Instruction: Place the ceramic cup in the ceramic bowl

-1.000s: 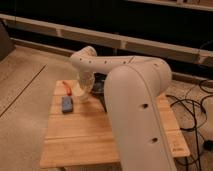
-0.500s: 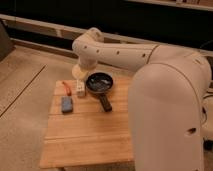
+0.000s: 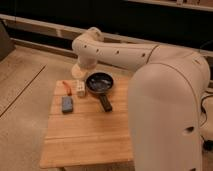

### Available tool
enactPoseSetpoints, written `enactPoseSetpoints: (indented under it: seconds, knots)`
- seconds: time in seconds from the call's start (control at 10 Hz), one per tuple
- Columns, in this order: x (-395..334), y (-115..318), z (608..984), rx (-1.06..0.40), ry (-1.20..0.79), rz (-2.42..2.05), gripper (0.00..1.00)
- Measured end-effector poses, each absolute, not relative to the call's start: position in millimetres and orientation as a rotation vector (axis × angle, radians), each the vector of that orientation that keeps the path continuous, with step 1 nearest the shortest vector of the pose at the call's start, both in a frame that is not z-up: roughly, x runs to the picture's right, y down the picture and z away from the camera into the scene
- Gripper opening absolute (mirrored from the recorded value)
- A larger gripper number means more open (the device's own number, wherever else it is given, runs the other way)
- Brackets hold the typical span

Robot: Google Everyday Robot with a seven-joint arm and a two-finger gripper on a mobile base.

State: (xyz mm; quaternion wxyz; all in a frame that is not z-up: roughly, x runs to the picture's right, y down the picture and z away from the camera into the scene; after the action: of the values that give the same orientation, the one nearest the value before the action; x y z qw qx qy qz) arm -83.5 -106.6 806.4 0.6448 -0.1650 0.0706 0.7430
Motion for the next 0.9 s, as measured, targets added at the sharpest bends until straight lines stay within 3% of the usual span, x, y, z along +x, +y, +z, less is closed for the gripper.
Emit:
enactPoseSetpoints:
  seconds: [0.5, 0.9]
  knots:
    - [-23.2, -119.3, 866.6, -0.424, 0.283, 1.883, 0.00]
    - [-2.6, -93.1, 914.1, -0.482, 0.435, 1.968, 0.00]
